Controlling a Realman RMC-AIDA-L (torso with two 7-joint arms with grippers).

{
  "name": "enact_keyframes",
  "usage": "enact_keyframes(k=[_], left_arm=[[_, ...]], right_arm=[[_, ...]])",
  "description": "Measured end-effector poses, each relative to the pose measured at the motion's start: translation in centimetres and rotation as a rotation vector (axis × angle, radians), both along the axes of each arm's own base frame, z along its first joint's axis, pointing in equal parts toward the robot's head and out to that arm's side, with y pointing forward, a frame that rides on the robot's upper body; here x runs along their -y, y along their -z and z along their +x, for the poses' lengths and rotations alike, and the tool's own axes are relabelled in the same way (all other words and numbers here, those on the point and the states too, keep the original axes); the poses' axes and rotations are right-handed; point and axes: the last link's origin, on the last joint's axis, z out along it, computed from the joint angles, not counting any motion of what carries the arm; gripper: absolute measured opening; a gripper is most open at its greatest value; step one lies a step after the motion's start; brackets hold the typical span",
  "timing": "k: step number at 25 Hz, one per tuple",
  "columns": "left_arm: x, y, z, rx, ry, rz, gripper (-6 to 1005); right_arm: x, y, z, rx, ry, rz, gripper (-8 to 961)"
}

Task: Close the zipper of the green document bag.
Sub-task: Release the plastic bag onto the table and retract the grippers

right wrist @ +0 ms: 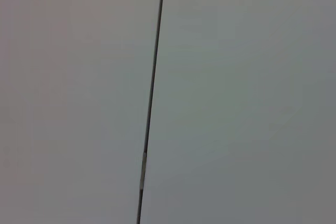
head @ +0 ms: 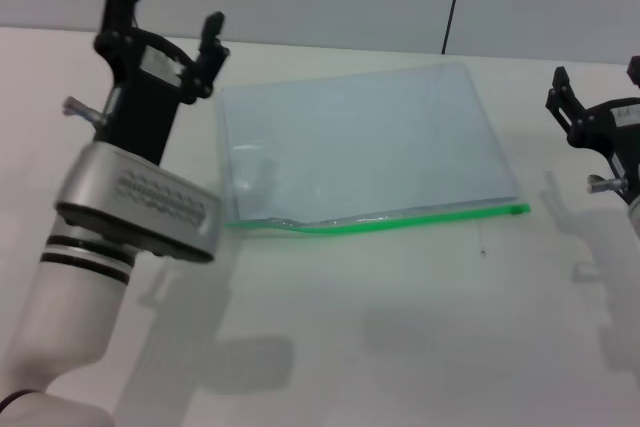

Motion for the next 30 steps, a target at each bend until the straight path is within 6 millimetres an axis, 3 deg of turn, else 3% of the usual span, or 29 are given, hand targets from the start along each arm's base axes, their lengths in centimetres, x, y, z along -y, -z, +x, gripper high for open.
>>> enact_keyframes(k=[7, 17, 30], left_arm=[[-0.6, -1.5, -0.7, 0.3, -0.035, 0.016, 863], [-1.3, -2.9, -2.1, 0.581, -0.067, 0.034, 861], [-1.4, -3.0, -2.6, 0.655, -0.066, 0.009, 859]], right_arm=[[-0.6, -0.1, -0.3, -0.055, 0.024, 0.012, 863], [-1.8, -0.3, -0.4, -0.198, 0.061, 0.018, 858], [-2.9, -0.3, -0.4, -0.232, 0.071, 0.011, 857]])
